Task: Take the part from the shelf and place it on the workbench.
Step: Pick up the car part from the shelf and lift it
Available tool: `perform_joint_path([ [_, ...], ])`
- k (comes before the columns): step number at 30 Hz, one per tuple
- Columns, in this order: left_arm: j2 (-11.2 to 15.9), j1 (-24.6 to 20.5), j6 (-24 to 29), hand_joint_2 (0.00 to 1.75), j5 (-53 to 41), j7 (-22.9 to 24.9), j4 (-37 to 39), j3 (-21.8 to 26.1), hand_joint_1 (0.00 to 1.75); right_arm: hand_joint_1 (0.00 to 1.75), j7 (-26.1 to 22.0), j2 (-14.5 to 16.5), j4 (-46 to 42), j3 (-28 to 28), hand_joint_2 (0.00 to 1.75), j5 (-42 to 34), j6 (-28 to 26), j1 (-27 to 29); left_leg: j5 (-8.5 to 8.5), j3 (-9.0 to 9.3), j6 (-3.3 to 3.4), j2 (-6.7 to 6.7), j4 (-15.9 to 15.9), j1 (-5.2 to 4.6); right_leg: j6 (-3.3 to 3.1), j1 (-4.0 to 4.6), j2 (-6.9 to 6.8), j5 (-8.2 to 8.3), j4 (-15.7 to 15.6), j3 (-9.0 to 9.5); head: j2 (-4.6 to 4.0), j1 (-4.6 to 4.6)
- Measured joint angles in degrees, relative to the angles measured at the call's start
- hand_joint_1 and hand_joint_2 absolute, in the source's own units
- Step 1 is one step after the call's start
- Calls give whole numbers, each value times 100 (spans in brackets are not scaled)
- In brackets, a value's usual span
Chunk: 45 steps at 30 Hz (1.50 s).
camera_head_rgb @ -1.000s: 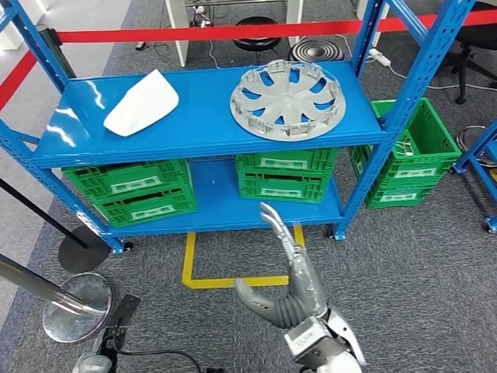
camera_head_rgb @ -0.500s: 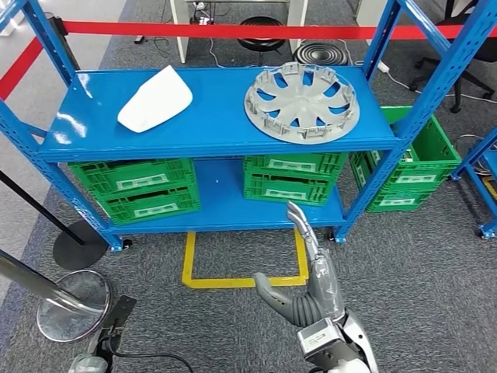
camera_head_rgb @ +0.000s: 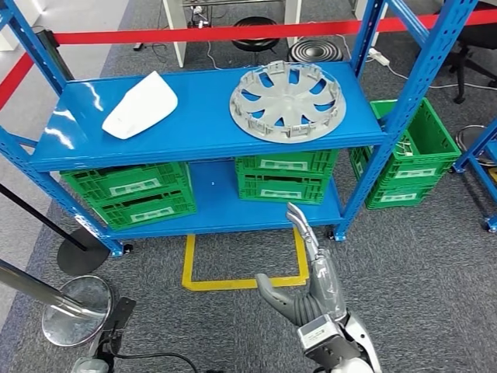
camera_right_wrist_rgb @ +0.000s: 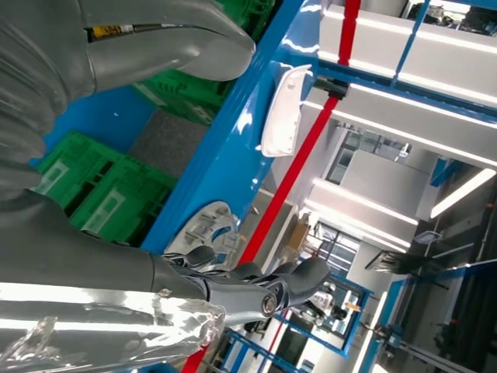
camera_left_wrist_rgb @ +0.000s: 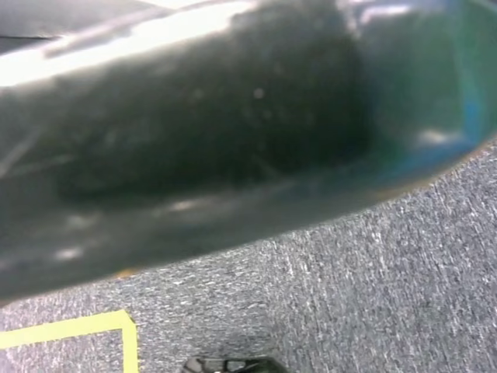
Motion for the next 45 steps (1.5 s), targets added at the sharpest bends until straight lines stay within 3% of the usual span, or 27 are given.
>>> perform_joint_path([
  [1, 2, 3, -1, 0, 1, 2, 0, 0, 0, 0, 13, -1, 0, -8, 175, 0, 16, 8, 135, 11, 0, 0, -78, 2, 2, -3, 4, -7, 0, 9, 0, -1],
  [3, 6, 4, -5, 0, 2, 4, 0, -1, 0, 0, 36, -2, 0, -25, 175, -1, 38, 13, 569, 289, -2, 7, -749, 15, 30, -8, 12, -31, 1, 39, 0, -1],
  [5, 11, 0, -16, 0, 4, 3, 1, -2, 0, 0, 59, -4, -1, -57, 175, -2, 52, 20, 776, 565, 19, 4, -1377, 22, 88, 18, 23, -59, 13, 42, 0, -6],
  [8, 15, 22, -31, 0, 6, 2, 2, -2, 0, 0, 78, -9, -3, -109, 175, -4, 68, 43, 751, 623, 117, -6, -1535, 15, 170, 41, 27, -61, -14, 38, 0, 0],
  [10, 18, 36, -30, 0, 7, 2, 2, -2, 0, 0, 80, -12, -19, -131, 175, -4, 73, 52, 743, 650, 199, -3, -1549, 28, 226, 34, 7, -155, 122, -24, 0, 23],
  [11, 22, 36, -30, 0, 8, 2, 2, -2, 0, 0, 80, -13, -29, -139, 175, -4, 73, 54, 735, 670, 233, 0, -1555, 36, 251, 31, -4, -275, 354, -136, 0, 37],
  [13, 35, 37, -31, 0, 10, 2, 2, -2, 0, 0, 83, -16, -43, -157, 175, -4, 73, 67, 707, 701, 283, 2, -1554, 26, 277, 29, -18, -592, 1102, -517, 0, 72],
  [14, 39, 40, -32, 0, 11, 2, 2, -2, 0, 0, 86, -20, -44, -167, 175, -4, 73, 80, 693, 716, 296, 1, -1554, 17, 279, 28, -18, -693, 1442, -709, 0, 74],
  [15, 40, 43, -33, 0, 11, 2, 2, -2, 0, 0, 90, -25, -44, -178, 175, -4, 75, 95, 675, 738, 305, -2, -1553, 7, 272, 30, -18, -689, 1614, -828, 0, 77],
  [16, 40, 47, -34, 0, 11, 2, 2, -2, 0, 0, 93, -28, -44, -188, 175, -4, 78, 107, 654, 766, 308, -6, -1553, 0, 259, 32, -18, -591, 1596, -854, 0, 78],
  [17, 40, 49, -34, 0, 11, 2, 2, -2, 0, 0, 94, -30, -46, -199, 175, -4, 80, 115, 626, 808, 304, -12, -1553, -6, 239, 35, -18, -379, 1326, -751, 0, 78],
  [18, 40, 50, -34, 0, 11, 2, 2, -2, 0, 0, 95, -31, -48, -208, 175, -4, 81, 119, 593, 855, 293, -17, -1553, -9, 216, 39, -19, -148, 923, -574, 0, 78],
  [20, 40, 46, -38, 0, 11, 2, 2, -2, 0, 0, 96, -32, -53, -216, 175, -9, 86, 121, 538, 908, 248, -23, -1547, -23, 176, 59, -16, 99, 265, -237, 0, 76],
  [24, 36, 43, -51, 0, 11, 2, 2, -5, 0, 0, 107, -38, -81, -236, 175, -20, 97, 153, 510, 906, 141, -20, -1563, -21, 88, 79, 5, 56, 64, -129, 0, 39],
  [26, 25, 38, -52, 0, 11, 2, 2, -16, 0, 0, 109, -39, -94, -245, 175, -20, 98, 148, 381, 816, 73, -13, -1356, -16, 25, 53, -1, 48, 5, -69, 0, 18],
  [29, 26, 49, -49, 0, 11, 1, 2, -28, 0, 0, 111, -39, -97, -250, 175, -20, 107, 158, -22, 249, 11, -7, -341, -9, -40, 40, -8, 9, -24, -4, 0, -6],
  [30, 30, 59, -47, 0, 11, 1, 2, -28, 0, 0, 112, -39, -97, -253, 175, -20, 112, 168, -49, 74, 2, -7, -82, -8, -48, 39, -2, -12, -24, 18, 0, -8],
  [31, 31, 67, -45, 0, 11, 0, 2, -28, 0, 0, 113, -39, -96, -256, 175, -20, 115, 176, 42, -18, -2, -7, -9, -8, -47, 36, 3, -37, -24, 48, 0, -7],
  [32, 32, 71, -44, 0, 11, 1, 2, -29, 0, 0, 113, -39, -96, -259, 175, -20, 119, 181, 243, -9, -3, -7, -143, -6, -39, 32, 10, -67, -23, 90, 0, -8],
  [34, 33, 71, -42, 0, 11, 1, 3, -31, 0, 0, 114, -39, -97, -266, 175, -20, 121, 183, 743, 228, -4, 0, -811, -4, 5, 27, 18, -138, -22, 177, 0, -9],
  [35, 33, 69, -42, 0, 11, 1, 3, -31, 0, 0, 114, -39, -98, -269, 175, -20, 122, 182, 873, 366, 9, 2, -1148, -4, 38, 36, 25, -175, -12, 203, 0, -18],
  [37, 30, 66, -39, 0, 11, 1, 5, -32, 0, 0, 117, -39, -100, -276, 175, -21, 121, 184, 888, 495, 71, 5, -1473, -14, 98, 60, 30, -217, -14, 210, 0, -30],
  [39, 27, 72, -36, 0, 11, 1, 8, -32, 0, 0, 121, -40, -107, -279, 175, -20, 121, 188, 834, 510, 158, 1, -1521, -15, 147, 60, 22, -241, -35, 212, 0, -32],
  [41, 22, 76, -34, 0, 11, 1, 8, -32, 0, 0, 121, -40, -120, -285, 175, -20, 121, 183, 801, 555, 236, -1, -1537, 2, 205, 54, 2, -355, 142, 134, 0, -11],
  [42, 22, 75, -33, 0, 11, 0, 8, -32, 0, 0, 121, -40, -127, -290, 175, -21, 121, 182, 780, 585, 273, 0, -1543, 10, 231, 49, -5, -480, 410, -3, 0, 6],
  [45, 34, 84, -31, 0, 11, 1, 8, -32, 0, 0, 127, -42, -132, -302, 175, -22, 132, 201, 697, 670, 331, 0, -1542, -2, 268, 37, -14, -838, 1524, -643, 0, 48],
])
